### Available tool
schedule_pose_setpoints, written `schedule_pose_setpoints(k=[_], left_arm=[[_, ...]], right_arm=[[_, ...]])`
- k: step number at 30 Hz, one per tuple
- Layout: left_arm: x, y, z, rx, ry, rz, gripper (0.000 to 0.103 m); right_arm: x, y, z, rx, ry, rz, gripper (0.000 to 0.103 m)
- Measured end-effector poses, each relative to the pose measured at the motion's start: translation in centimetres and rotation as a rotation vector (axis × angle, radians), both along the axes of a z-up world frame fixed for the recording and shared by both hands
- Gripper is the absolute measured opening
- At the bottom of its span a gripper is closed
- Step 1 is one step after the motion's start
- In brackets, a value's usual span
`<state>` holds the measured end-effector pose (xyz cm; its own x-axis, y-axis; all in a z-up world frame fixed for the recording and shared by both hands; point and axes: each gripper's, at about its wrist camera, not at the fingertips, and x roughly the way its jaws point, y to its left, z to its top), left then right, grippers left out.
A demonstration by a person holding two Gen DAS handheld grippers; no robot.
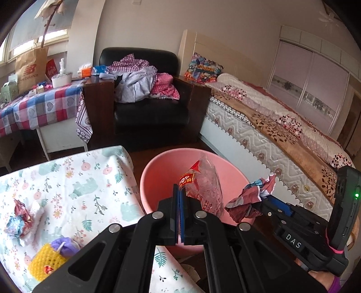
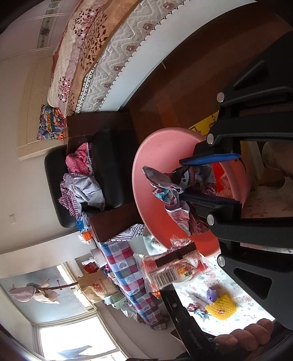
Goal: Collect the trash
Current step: 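Carry both wrappers over the pink bin and open both tools to drop them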
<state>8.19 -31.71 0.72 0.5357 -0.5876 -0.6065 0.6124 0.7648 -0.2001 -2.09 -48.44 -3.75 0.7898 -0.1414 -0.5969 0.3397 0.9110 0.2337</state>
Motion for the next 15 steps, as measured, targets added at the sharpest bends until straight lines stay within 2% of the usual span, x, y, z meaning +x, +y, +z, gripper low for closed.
schedule_pose_setpoints(k=[8, 15], left_arm=[[1.3, -1.3, -2.2, 0.030, 0.041, 0.015, 0.000], [1.3, -1.1, -2.5, 0.023, 0.055, 0.009, 0.002]], right_arm=[[1.0, 0.4, -0.3, -0.040, 0.029, -0.008, 0.025], [1.3, 0.5, -0.8, -0.030, 0.047, -0.010, 0.026]])
